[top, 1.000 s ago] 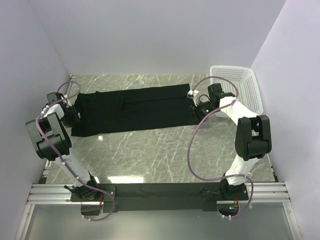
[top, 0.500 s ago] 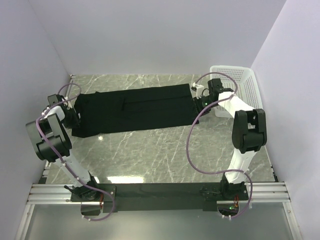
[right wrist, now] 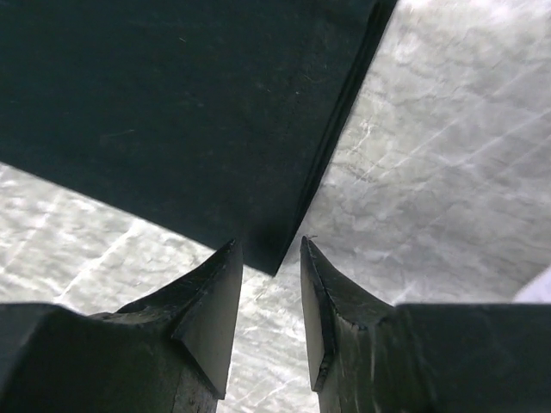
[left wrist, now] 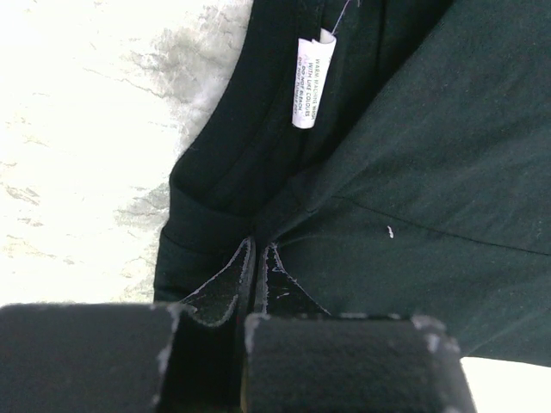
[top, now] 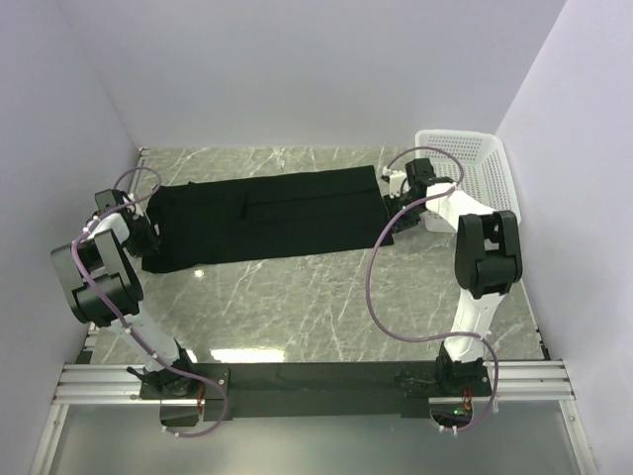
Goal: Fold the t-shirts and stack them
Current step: Fold the tshirt
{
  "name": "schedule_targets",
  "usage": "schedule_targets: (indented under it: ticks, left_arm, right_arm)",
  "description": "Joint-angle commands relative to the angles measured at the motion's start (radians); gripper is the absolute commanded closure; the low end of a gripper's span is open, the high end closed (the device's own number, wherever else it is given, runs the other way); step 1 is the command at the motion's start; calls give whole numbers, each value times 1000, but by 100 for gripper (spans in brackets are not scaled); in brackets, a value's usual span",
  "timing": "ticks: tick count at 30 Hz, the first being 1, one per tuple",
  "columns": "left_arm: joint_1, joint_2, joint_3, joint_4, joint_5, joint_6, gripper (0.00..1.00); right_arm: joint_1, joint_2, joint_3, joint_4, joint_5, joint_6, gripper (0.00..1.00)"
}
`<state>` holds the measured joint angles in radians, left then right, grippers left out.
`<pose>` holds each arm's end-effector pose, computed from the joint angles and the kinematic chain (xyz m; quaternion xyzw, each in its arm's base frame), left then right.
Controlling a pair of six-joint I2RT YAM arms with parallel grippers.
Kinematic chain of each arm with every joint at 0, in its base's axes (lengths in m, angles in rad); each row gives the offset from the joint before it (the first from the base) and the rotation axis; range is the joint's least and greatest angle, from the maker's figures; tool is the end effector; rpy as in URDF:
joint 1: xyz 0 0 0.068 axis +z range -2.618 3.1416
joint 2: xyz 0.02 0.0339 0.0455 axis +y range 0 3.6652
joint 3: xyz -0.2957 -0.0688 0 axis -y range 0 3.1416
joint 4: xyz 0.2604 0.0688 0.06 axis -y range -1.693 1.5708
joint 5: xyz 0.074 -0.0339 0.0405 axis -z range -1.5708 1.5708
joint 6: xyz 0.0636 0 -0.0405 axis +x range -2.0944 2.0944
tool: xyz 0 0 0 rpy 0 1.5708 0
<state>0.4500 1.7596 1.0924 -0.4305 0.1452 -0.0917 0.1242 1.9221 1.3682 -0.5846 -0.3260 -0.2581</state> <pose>0.3458 0.1568 0.1681 -0.2430 0.9388 -0.0277 0.2426 0.4252 0.0736 0.1833 -0.2173 0.9396 0.1440 0.2218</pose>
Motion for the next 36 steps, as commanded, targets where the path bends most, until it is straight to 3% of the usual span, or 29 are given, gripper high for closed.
schedule_targets:
  ticks: [1,7,10,13,14,17,36]
  left_arm:
    - [0,-51,-2,-2,10,-6,99]
    - [3,-69,-19,-4,7,-8,99]
    - [4,-74,-29,-4,7,-13,99]
    - [6,-81,-40,-7,5,-16,99]
    - [7,-83,-40,-8,2,-17,99]
    - [12,-83,-40,-25,-27,-20,99]
    - [32,-164,-26,-88,-173,-43,99]
  right_arm:
    - [20,34,22,8,36,16,59]
    - [32,61,22,-4,36,25,60]
    - [35,61,17,-3,28,28,66]
    - [34,60,9,2,22,33,81]
    - [34,58,9,2,22,34,90]
    - [32,37,-9,18,33,37,100]
    - [-8,-61,-77,92,199,8,100]
